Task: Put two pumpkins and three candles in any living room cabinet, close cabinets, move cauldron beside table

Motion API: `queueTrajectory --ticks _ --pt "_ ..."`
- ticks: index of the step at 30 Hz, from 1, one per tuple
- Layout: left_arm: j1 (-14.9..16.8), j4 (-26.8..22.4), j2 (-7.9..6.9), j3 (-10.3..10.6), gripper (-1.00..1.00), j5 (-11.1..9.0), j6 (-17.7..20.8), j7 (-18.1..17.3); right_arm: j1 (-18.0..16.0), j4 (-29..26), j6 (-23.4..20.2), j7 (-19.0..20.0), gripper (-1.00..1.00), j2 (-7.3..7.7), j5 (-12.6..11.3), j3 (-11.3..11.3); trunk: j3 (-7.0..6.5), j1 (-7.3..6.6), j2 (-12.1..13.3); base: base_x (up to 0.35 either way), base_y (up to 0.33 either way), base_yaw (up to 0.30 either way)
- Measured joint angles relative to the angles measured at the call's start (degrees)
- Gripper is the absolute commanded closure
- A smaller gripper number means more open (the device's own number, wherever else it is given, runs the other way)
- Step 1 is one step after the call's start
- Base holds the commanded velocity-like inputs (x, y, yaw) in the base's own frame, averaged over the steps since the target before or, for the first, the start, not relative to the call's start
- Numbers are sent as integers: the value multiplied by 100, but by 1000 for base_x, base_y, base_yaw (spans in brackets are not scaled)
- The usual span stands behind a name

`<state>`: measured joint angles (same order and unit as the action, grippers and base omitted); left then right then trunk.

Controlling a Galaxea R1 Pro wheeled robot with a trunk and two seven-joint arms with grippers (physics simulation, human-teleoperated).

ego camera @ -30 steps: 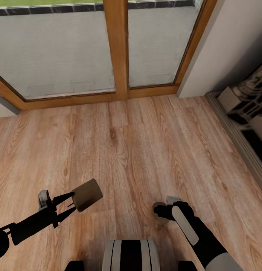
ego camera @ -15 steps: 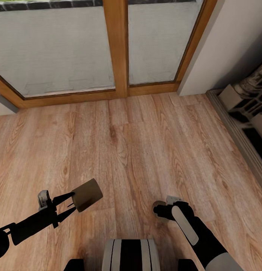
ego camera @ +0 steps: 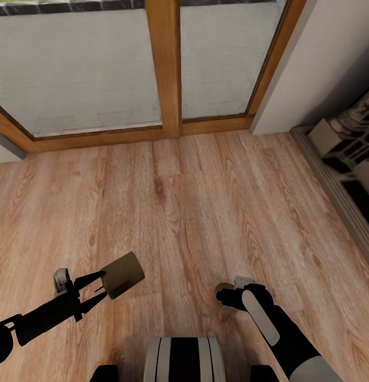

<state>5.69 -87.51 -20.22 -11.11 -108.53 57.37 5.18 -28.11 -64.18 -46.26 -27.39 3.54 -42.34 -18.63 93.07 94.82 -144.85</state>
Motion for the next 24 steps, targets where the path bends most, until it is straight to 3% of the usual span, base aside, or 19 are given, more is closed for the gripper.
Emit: queueTrajectory --ticks 19,24 --pt "0 5 0 0 100 3 0 0 2 0 -2 -2 100 0 -7 0 0 0 0 0 0 0" --pt "0 8 0 0 100 -7 -1 0 2 -1 -1 -2 100 0 -5 0 -110 -13 6 0 0 0"
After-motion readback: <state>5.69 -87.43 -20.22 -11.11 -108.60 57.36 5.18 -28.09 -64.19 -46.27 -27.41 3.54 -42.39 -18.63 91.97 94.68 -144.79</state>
